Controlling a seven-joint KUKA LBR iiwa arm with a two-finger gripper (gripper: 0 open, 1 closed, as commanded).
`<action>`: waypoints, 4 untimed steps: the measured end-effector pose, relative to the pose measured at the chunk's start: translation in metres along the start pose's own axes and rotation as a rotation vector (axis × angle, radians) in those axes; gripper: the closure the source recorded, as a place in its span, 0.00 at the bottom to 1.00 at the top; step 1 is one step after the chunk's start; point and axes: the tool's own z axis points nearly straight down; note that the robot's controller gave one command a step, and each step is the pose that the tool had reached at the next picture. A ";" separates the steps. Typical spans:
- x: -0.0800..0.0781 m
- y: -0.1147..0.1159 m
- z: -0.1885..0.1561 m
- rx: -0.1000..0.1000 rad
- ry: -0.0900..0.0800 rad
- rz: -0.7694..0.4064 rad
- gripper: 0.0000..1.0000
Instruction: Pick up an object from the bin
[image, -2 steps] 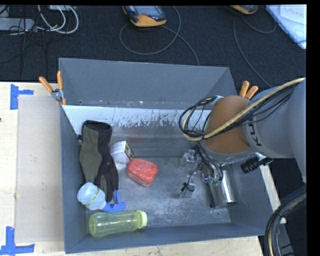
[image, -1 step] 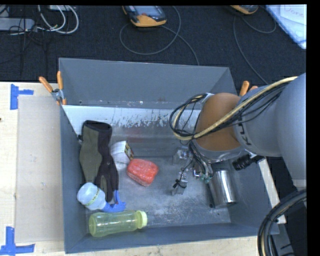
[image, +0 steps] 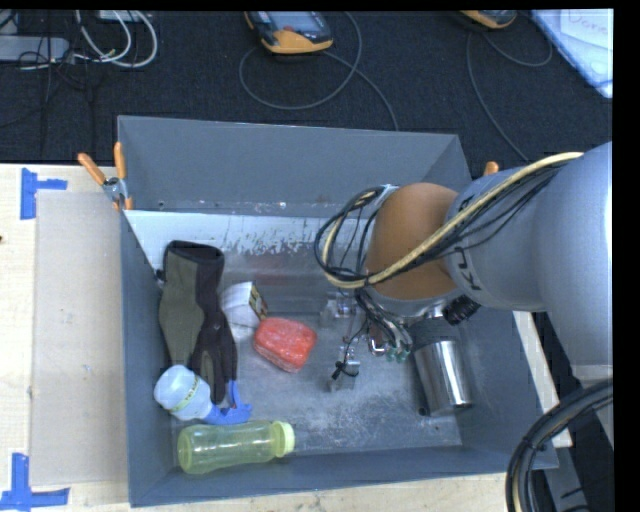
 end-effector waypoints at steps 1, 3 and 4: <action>-0.003 0.041 -0.008 0.000 0.000 0.196 0.00; 0.010 0.071 -0.002 0.000 -0.002 -0.031 1.00; 0.010 0.072 -0.039 0.001 0.009 -0.025 1.00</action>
Offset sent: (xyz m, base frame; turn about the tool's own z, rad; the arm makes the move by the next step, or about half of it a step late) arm -0.0091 0.0709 0.0012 -0.0298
